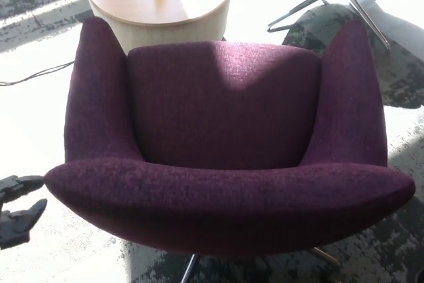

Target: The robot stands in front of a sofa and uses its left hand to push the left side of the sofa

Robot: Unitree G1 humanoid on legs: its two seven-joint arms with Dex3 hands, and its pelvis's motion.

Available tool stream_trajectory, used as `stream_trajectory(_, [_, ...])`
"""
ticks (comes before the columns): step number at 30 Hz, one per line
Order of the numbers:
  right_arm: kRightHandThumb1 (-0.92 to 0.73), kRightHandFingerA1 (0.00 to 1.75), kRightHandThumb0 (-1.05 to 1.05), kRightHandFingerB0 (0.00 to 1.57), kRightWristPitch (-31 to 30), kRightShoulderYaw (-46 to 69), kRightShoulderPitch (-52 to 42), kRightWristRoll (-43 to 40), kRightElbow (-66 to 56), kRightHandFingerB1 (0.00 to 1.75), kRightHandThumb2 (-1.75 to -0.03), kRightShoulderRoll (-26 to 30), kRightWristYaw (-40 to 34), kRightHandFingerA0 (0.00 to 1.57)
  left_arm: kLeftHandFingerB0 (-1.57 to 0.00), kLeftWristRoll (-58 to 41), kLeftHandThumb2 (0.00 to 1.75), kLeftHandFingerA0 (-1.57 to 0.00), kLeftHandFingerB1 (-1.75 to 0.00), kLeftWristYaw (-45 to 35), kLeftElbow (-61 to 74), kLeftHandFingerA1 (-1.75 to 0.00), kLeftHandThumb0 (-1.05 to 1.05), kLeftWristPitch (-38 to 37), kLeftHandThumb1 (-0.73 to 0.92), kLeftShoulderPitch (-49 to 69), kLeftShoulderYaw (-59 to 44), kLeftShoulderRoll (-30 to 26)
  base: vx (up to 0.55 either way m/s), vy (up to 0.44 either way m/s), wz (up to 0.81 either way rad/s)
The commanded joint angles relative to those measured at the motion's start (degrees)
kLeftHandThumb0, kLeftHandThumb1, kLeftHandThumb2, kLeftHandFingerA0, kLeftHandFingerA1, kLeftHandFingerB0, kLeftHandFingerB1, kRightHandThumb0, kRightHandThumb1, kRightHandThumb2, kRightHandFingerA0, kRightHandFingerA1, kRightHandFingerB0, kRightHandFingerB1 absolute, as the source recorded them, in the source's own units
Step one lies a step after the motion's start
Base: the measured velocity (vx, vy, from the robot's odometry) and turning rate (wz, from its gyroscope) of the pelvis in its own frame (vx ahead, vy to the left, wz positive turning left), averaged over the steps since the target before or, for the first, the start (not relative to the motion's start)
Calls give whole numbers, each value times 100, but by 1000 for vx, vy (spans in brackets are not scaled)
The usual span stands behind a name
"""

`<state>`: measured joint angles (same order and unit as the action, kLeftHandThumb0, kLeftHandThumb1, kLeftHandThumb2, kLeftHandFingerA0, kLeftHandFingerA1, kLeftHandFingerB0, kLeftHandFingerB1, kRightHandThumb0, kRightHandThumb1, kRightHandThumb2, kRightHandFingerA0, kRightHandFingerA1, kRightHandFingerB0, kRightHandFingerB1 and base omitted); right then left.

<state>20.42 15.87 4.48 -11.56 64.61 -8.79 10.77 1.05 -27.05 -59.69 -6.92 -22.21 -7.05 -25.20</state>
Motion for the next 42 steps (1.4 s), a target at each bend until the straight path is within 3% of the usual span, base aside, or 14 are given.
stream_trajectory(1, [-71, 48, -64, 59, -54, 8, -65, -26, 32, 39, -62, 75, 32, 83, 0, -216, 110, -5, -48, -113, -99, -51, -38, -161, 48, 80, -216, -217, 0, 0, 0])
stream_trajectory(2, [-70, 49, -64, 60, -74, 26, -61, -48, 30, 39, -62, 83, 33, 84, -9, -376, 113, -5, -44, -160, -116, -46, -91, -163, 74, 121, -385, -195, 0, 0, 0])
stream_trajectory(4, [-70, 49, -65, 61, -30, 29, -56, -43, 35, 40, -62, 93, 38, 84, -8, -473, 114, -5, -44, -121, -186, -46, -94, -97, 74, 107, -541, -170, 0, 0, 0])
stream_trajectory(12, [-69, 50, -65, 68, 18, 28, -93, -32, 74, 41, -62, 91, 65, 86, -6, -747, 109, -11, -47, -419, -262, -50, -77, -132, 69, 789, -884, 137, 0, 0, 0])
stream_trajectory(13, [-69, 49, -65, 68, 5, 29, -95, -38, 70, 41, -62, 75, 61, 86, -10, -787, 77, -12, -33, -517, -200, -41, -79, -102, 92, 909, -881, 227, 0, 0, 0])
stream_trajectory(15, [-68, 49, -65, 66, -38, 39, -108, -56, 69, 41, -62, 55, 55, 85, -7, -923, 110, -6, -45, -612, -21, -49, -75, -72, 70, 1121, -936, 397, 0, 0, 0])
stream_trajectory(16, [-70, 49, -65, 63, -43, 38, -120, -52, 78, 40, -62, 48, 44, 85, -10, -950, 71, -13, -35, -621, 72, -42, -78, -100, 92, 1238, -932, 487, 0, 0, 0])
stream_trajectory(27, [-68, 51, -63, 64, -25, 75, -114, -58, 165, 41, -61, 77, 42, 85, -7, -1183, 75, -7, -31, -702, 862, -36, -76, 259, 92, 2268, -838, 1377, 0, 0, 0])
stream_trajectory(29, [-70, 51, -62, 64, -43, 61, -128, -45, 165, 41, -62, 76, 40, 82, -9, -734, 112, -2, -44, -367, 686, -46, -77, -311, 71, 2399, -586, 1326, 0, 0, 0])
stream_trajectory(30, [-69, 51, -62, 64, 21, 20, -178, 9, 203, 41, -62, 96, 59, 83, -11, -669, 68, -10, -32, -344, 533, -36, -80, -396, 92, 2449, -519, 1281, 0, 0, 0])
stream_trajectory(33, [-70, 50, -63, 61, 41, -20, -225, 55, 225, 40, -62, 125, 12, 82, -11, -641, 68, -9, -31, -230, 217, -34, -77, -557, 92, 2456, -435, 1262, 0, 0, 0])
stream_trajectory(34, [-70, 51, -63, 62, 95, -18, -249, 45, 230, 40, -62, 137, 57, 81, -9, -608, 109, -1, -42, -175, 87, -45, -75, -709, 68, 2451, -402, 1265, 0, 0, 0])
stream_trajectory(38, [-67, 50, -65, 64, 122, -6, -350, 11, 280, 42, -61, 139, 133, 84, -12, -473, 74, -11, -36, -40, -72, -37, -79, -929, 84, 2532, -212, 1228, 0, 0, 0])
stream_trajectory(42, [-68, 52, -66, 62, 206, -115, -433, 118, 274, 40, -61, 154, 92, 81, 0, -483, 113, -3, -48, 7, -174, -49, -37, -1024, 53, 2546, -159, 1238, 0, 0, 0])
